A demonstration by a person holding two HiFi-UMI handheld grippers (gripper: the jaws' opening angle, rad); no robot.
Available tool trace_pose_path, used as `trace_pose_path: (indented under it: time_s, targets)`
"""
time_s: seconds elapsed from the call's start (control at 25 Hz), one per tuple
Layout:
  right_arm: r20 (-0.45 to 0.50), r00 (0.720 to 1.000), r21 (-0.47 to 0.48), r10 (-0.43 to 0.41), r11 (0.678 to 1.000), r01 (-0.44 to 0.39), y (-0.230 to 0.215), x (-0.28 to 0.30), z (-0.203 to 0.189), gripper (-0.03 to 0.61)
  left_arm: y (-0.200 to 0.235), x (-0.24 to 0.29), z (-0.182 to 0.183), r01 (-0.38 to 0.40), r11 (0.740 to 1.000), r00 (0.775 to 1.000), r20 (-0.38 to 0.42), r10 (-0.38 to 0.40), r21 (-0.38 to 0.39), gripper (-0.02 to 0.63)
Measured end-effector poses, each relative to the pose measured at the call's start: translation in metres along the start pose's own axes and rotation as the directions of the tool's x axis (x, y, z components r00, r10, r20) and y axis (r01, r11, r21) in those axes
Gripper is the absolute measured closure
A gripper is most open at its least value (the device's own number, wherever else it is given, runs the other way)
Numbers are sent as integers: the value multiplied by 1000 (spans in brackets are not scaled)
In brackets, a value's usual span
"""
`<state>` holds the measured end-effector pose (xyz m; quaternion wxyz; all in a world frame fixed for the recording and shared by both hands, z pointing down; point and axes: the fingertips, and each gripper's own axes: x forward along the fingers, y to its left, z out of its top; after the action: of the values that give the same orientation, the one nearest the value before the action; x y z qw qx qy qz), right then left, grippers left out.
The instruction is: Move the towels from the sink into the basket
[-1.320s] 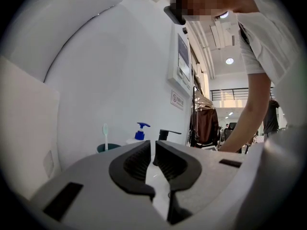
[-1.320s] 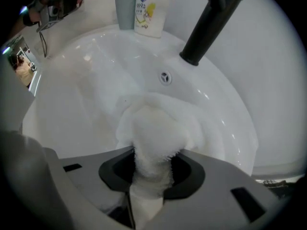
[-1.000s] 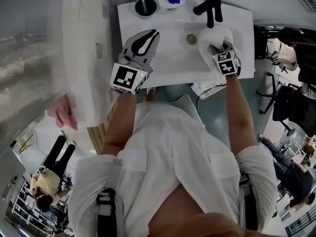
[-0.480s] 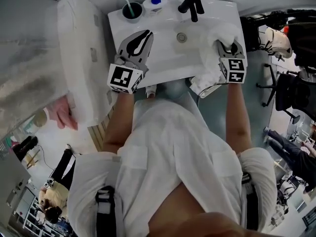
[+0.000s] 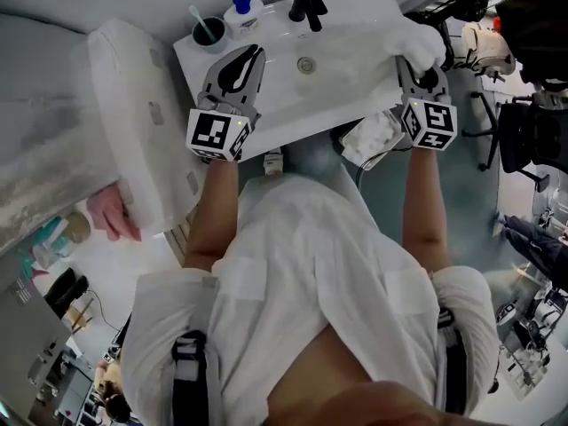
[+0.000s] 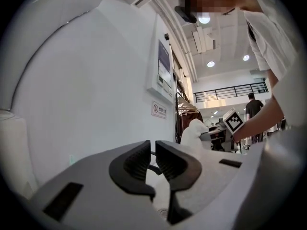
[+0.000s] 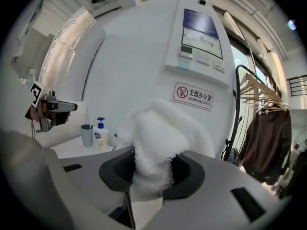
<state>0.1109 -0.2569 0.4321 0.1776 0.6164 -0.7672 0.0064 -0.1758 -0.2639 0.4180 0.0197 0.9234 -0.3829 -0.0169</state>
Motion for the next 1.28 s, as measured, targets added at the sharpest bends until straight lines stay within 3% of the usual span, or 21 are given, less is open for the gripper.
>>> trace_pose_path:
  time_s: [0.24,0.56,0.88,1.08,1.28]
  targets:
    - [74,993,23,-92,996,91,-34,-51,16,431,-30,23,10,65,998,998,16,-65,14,575]
    - [115,963,69,-244,969,237,-100,-129,15,431,-90,64,19,160,987,987,31,-160,14,575]
    - [7,928,138,-372,920,368,-156,-205,-52,431,-151,96,14,218,976,976,21,-218,6,575]
    - [-43,910,178,-413,893,414,-180,-245,-90,431,-182,106,9,221,975,975,9,-221,3,575]
    - [-62,905,186,-422,886,426,-201,-267,-111,431,-207,115,5,211,977,977,6,-211,3,575]
